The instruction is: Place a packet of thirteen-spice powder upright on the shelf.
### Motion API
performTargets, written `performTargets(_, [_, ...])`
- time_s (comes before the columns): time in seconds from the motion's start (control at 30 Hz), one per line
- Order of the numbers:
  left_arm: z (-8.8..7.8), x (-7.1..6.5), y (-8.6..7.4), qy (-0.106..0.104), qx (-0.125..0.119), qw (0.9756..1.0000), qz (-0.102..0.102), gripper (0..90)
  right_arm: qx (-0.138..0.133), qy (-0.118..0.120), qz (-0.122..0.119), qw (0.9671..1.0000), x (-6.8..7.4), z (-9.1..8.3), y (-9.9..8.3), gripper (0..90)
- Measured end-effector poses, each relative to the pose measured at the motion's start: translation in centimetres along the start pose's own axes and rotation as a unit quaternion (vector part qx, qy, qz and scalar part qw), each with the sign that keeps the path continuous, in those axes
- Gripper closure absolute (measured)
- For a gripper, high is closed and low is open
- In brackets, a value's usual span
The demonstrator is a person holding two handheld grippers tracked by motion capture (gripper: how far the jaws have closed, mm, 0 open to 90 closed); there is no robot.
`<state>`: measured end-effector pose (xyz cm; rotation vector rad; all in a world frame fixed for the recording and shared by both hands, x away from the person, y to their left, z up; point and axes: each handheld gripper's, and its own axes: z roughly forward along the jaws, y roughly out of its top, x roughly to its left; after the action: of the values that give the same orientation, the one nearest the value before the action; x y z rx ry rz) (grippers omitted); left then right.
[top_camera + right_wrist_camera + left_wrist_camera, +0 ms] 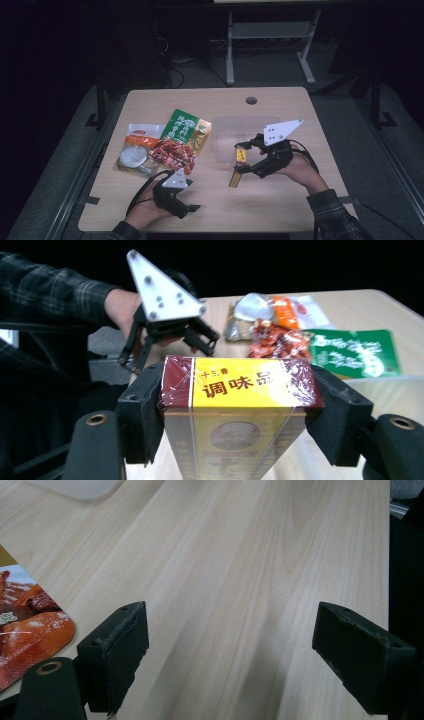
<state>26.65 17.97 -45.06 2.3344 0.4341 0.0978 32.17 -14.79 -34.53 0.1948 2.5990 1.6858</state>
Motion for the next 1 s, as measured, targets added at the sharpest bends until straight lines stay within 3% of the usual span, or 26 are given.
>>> performTargets(0.23, [-0.1, 0.1, 0.1, 0.000, 0.001, 1.0000, 0.004, 14.4, 0.001, -0.013, -0.002, 0.9999, -1.5, -1.0, 1.3, 31.5])
performTargets(0.6, [-0.3, 0.3, 0.0, 0.000, -0.002, 1.0000, 0.004, 14.6, 0.020, -0.026, -0.012, 0.9994, -5.2, -1.7, 3.2, 31.5])
performTargets(0.87, [-0.3, 0.1, -0.1, -0.001, -0.002, 1.0000, -0.009, 14.6, 0.035, -0.034, -0.008, 0.9988, -7.7, -1.7, 3.4, 31.5])
performTargets(1.0, [-0.3, 0.1, -0.2, -0.001, -0.002, 1.0000, -0.009, 14.6, 0.026, -0.036, -0.005, 0.9990, -8.7, -1.8, 3.0, 31.5])
